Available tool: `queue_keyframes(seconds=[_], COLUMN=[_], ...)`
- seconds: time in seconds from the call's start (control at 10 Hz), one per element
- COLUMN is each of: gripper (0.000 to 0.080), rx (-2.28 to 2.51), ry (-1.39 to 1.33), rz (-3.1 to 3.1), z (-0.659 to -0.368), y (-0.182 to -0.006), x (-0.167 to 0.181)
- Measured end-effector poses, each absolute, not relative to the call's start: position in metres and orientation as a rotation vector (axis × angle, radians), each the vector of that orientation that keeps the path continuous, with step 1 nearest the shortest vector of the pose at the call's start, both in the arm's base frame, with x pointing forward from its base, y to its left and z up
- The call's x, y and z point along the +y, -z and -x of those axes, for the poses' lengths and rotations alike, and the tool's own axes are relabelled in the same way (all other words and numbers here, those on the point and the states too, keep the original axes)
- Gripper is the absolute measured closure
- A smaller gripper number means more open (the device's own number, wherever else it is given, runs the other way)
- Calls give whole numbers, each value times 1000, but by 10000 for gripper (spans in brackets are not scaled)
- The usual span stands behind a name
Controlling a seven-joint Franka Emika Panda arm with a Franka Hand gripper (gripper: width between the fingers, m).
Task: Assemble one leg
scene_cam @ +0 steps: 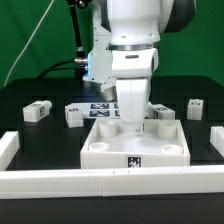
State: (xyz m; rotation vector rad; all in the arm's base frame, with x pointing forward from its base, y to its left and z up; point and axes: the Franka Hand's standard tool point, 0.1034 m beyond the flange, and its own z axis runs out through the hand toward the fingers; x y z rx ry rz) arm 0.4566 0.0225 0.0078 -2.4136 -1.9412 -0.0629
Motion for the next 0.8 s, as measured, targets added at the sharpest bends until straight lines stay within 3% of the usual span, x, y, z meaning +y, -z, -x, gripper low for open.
queue_keyframes(seconds=[0.1, 0.2, 0.8], gripper=[715, 745, 745], rx=[-1941, -1941, -1941], ry=[62, 66, 66], rz=[2414, 2416, 2416], z=[-456, -457, -457], y=[-8, -8, -8], x=[22, 22, 22])
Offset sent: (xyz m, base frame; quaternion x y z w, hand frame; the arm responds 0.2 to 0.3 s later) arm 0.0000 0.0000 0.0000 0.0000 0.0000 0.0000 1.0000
